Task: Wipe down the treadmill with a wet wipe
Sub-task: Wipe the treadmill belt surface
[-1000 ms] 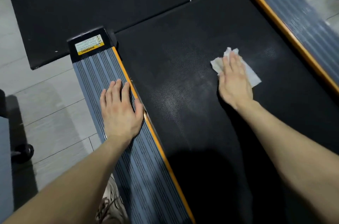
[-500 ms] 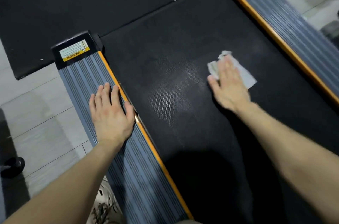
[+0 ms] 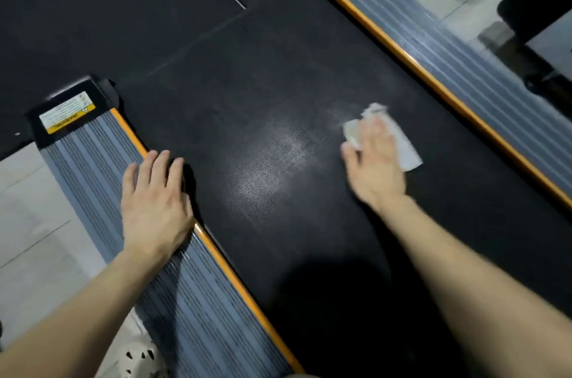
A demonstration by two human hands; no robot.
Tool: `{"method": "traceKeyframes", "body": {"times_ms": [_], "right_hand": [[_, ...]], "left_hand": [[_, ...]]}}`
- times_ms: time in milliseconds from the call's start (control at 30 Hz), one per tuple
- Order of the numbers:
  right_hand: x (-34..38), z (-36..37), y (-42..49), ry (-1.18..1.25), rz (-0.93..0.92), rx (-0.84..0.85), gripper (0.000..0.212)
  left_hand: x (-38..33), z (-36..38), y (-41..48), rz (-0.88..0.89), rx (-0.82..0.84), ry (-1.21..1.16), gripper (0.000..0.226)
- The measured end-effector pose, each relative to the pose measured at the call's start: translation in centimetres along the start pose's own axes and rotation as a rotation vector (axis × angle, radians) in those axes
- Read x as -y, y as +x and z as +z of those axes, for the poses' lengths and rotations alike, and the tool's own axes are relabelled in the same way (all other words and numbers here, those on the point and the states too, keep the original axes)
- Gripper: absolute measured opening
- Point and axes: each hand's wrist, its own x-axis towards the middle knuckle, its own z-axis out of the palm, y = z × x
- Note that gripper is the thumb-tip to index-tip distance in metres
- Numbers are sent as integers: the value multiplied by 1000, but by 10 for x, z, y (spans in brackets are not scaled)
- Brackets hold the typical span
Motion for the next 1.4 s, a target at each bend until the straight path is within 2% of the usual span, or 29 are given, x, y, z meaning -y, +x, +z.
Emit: {"method": "traceKeyframes", "body": {"times_ms": [33, 100, 133, 167, 200, 233, 300, 367, 400, 433, 467, 500, 567, 600, 633, 700, 833, 900, 933, 967, 1067, 1133, 1200, 1300, 1400], "right_hand": [[30, 15, -25, 47, -220, 13, 82], [88, 41, -82, 71, -748, 195, 73], [104, 45, -99, 51, -888, 282, 71], [102, 40, -97, 63, -916, 285, 69], [87, 31, -85, 100, -835, 215, 67], [56, 27, -69, 94, -662, 122, 67], [-26, 9, -31, 6, -186, -87, 66], [-93, -15, 0, -71, 303, -144, 74], [-99, -19, 9, -42, 456, -139, 78], [-84, -17, 16, -5, 506, -141, 81], [-55, -5, 20, 27, 424, -161, 81], [-18, 10, 22, 53, 240, -162, 78], [59, 37, 19, 46, -205, -57, 72], [83, 43, 20, 32, -335, -2, 71], [90, 41, 23, 33, -364, 3, 70], [57, 33, 21, 46, -190, -91, 70], [-56, 12, -31, -147, 377, -209, 79], [-54, 11, -25, -76, 613, -216, 86], [-33, 16, -7, -59, 628, -217, 89], [-9, 21, 18, -55, 543, -212, 88], [64, 36, 109, -33, 88, -116, 76], [80, 35, 139, -4, -7, -54, 69], [58, 31, 119, 30, 76, -91, 70], [-14, 20, 34, -27, 273, -258, 80], [-35, 17, 4, -30, 549, -248, 86]], "left_hand": [[-5, -4, 8, 59, 14, -10, 65], [-19, -11, 28, 137, 73, -41, 65], [-28, -14, 38, 158, 117, -56, 65], [-38, -18, 49, 171, 172, -64, 67], [-48, -21, 60, 187, 235, -66, 70], [-58, -26, 70, 214, 302, -62, 76], [-74, -35, 87, 274, 402, -39, 91], [-87, -42, 104, 318, 445, -5, 103], [-92, -46, 113, 333, 457, 3, 109], [-96, -49, 120, 341, 465, 3, 116], [-99, -50, 127, 339, 472, 2, 123], [-102, -51, 135, 333, 478, 8, 131], [-107, -52, 150, 333, 491, 36, 145], [-110, -52, 157, 338, 492, 46, 152], [-114, -52, 165, 352, 500, 61, 157], [-129, -53, 177, 394, 524, 93, 168], [-160, -44, 194, 461, 545, 159, 178], [-167, -40, 200, 483, 562, 190, 180], [-166, -40, 201, 490, 567, 194, 180], [-165, -40, 201, 490, 565, 190, 180], [-162, -38, 201, 499, 550, 192, 178], [-161, -39, 201, 511, 551, 178, 177], [-160, -42, 200, 511, 545, 167, 177], [-160, -44, 201, 522, 535, 165, 178], [-161, -41, 201, 521, 531, 161, 178]]}}
